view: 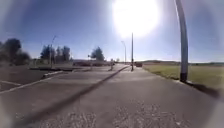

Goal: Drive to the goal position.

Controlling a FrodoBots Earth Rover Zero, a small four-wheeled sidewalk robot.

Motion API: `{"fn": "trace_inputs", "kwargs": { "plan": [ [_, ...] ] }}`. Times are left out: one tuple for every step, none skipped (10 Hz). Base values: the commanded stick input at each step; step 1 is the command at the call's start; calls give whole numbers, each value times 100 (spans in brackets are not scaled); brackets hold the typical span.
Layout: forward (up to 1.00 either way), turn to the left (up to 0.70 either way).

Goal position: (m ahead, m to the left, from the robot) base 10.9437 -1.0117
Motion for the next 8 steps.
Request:
{"fn": "trace_inputs", "kwargs": {
  "plan": [
    [100, 0],
    [100, 0],
    [100, 0],
    [100, 0],
    [100, 0],
    [100, 0],
    [100, 0],
    [100, 0]
  ]
}}
